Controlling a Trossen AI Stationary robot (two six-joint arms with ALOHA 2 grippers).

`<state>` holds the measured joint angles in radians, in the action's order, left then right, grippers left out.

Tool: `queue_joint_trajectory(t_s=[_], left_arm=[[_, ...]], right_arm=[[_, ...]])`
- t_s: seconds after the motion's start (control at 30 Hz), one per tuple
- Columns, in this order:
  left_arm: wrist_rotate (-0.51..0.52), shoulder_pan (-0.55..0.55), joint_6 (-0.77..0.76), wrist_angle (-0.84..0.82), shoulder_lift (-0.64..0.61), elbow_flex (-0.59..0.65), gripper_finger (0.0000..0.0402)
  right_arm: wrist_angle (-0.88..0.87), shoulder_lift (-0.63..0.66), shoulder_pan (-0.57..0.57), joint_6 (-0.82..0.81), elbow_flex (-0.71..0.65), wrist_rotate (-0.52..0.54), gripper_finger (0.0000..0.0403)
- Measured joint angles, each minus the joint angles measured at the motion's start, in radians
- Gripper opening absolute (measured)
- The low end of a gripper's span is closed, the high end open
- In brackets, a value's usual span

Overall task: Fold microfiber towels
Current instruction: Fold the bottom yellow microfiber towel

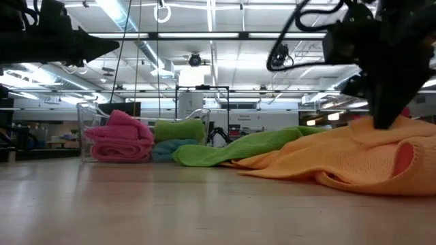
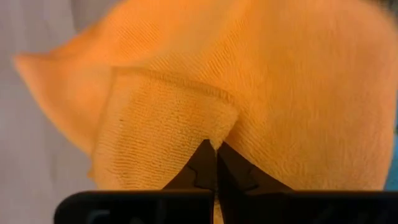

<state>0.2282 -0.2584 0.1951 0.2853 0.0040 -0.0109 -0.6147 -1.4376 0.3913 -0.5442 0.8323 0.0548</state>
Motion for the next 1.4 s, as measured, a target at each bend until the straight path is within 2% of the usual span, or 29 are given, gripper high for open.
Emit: queue_joint_trajectory(t_s=[0.27,0.4,0.53,0.67,0.77,0.87,1.2,1.4], left_arm=[[-0.088,0.000,-0.038,-0.018,0.002,0.000,0.0046],[-0.095,0.000,-0.097,-0.033,0.002,0.000,0.0042],[-0.106,0.000,-0.195,-0.044,0.002,0.000,0.0032],[-0.206,0.000,-0.258,-0.045,0.002,0.000,0.0024],[-0.295,0.000,-0.287,-0.044,0.002,0.000,0.0020],[-0.332,0.000,-0.316,-0.044,0.002,0.000,0.0018],[-0.335,0.000,-0.369,-0.044,0.002,0.000,0.0028],[-0.335,0.000,-0.413,-0.005,0.002,0.000,0.0015]], right_arm=[[-0.015,0.000,-0.009,0.184,0.147,0.089,0.0005],[0.016,0.000,-0.010,0.294,0.199,0.120,0.0004],[0.128,0.000,-0.017,0.425,0.207,0.129,0.0004],[0.226,0.000,-0.041,0.514,0.207,0.129,0.0004],[0.249,0.000,-0.063,0.555,0.207,0.128,0.0004],[0.251,0.000,-0.086,0.575,0.207,0.108,0.0004],[0.266,0.000,-0.151,0.601,0.207,0.086,0.0012],[0.384,0.000,-0.203,0.646,0.206,0.085,0.0013]])
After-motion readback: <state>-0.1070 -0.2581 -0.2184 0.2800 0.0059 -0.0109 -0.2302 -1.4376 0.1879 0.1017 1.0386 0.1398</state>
